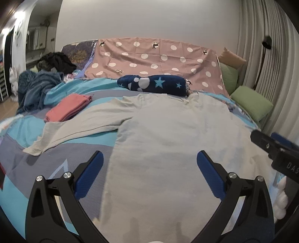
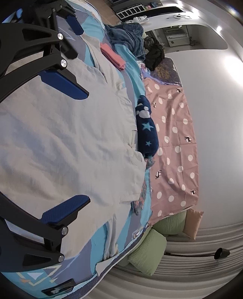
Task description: Fold small clothes
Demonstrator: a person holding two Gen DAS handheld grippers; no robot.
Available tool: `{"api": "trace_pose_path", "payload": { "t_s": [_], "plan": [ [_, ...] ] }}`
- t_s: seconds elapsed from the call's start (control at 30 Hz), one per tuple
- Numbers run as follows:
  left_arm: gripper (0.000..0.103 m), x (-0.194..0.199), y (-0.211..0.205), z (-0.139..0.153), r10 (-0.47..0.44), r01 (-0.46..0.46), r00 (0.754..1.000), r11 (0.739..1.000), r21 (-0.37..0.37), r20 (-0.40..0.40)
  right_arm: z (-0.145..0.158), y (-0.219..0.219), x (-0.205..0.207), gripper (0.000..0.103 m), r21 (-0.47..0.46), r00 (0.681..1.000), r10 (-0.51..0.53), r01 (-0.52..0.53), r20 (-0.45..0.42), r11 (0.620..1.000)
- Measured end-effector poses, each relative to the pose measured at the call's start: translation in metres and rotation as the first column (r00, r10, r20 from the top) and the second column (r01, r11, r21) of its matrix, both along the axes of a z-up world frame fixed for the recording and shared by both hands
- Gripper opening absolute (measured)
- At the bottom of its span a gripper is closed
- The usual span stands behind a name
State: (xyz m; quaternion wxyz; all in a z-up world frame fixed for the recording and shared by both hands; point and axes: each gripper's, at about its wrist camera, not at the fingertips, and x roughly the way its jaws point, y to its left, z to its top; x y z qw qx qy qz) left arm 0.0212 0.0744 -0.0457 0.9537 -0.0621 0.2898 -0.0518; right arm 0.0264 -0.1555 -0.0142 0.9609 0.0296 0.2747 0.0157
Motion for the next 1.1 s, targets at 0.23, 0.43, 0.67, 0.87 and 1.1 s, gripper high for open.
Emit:
{"api": "trace_pose_path", "payload": {
  "t_s": [0.23,0.43,0.67,0.87,1.1],
  "plan": [
    [0.087,0.035,0.146,-0.03,0.2,-0.242,0.965,0.927,-0.285,-0.17,-0.011,0.003,0.025,0.102,-0.017,0.997,-0.013,0.012,-0.072,1.0],
    [0.067,0.04,0.296,-0.1,0.427,-0.593,0.798,0.681,-0.43,-0.425,-0.015,0.006,0.04,0.102,-0.043,0.996,-0.031,0.028,-0.08,0.999],
    [0.067,0.047,0.38,-0.15,0.46,-0.691,0.723,0.459,-0.559,-0.516,-0.02,0.013,0.057,0.102,-0.05,0.995,-0.021,0.016,-0.1,0.999],
    [0.006,0.071,0.394,-0.154,0.421,-0.605,0.788,0.401,-0.687,-0.449,-0.02,0.014,0.064,0.102,-0.052,0.995,-0.012,0.006,-0.1,0.999],
    [0.003,0.111,0.304,-0.025,0.389,-0.384,0.912,0.692,-0.611,-0.133,-0.019,0.003,0.066,0.102,-0.051,0.995,-0.013,0.008,-0.096,0.999]
  ]
}}
